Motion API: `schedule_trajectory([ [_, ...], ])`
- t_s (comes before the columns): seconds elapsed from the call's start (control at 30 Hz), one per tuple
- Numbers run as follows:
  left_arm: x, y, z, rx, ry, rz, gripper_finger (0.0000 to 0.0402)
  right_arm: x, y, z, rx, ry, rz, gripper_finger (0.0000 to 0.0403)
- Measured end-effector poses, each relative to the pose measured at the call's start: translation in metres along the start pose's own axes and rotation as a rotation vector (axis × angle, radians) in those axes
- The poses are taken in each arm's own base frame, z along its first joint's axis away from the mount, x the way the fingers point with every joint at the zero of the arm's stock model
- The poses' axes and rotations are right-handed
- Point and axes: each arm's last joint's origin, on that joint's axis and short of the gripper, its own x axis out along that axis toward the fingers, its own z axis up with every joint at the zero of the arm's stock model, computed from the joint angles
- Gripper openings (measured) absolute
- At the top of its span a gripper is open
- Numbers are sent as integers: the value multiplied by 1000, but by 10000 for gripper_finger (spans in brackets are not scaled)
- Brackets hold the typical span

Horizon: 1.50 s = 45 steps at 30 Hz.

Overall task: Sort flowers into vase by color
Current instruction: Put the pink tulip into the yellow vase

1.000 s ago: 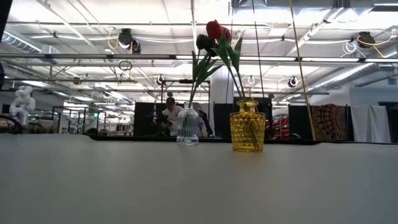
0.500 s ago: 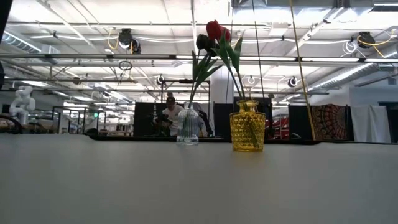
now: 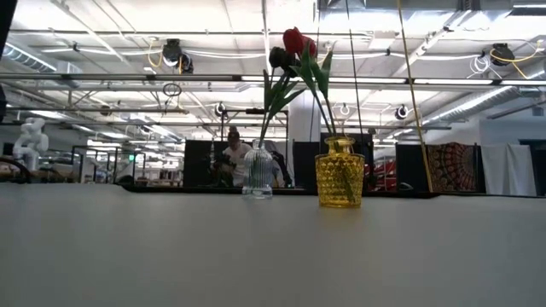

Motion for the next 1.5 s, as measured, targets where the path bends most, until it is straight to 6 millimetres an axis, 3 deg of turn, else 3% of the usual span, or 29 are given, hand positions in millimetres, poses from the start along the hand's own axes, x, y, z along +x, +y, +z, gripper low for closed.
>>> schedule_trajectory([
  [1.1, -1, -2, 10, 64, -102, -2, 0, 0, 1, -1, -48, 26, 39, 190],
  [1.27, -1, -2, 11, 71, -110, -5, 0, 0, 1, -1, -55, 24, 37, 162],
  [1.5, -1, -2, 11, 78, -110, -5, 0, 0, 2, 1, -85, 5, 47, 90],
])
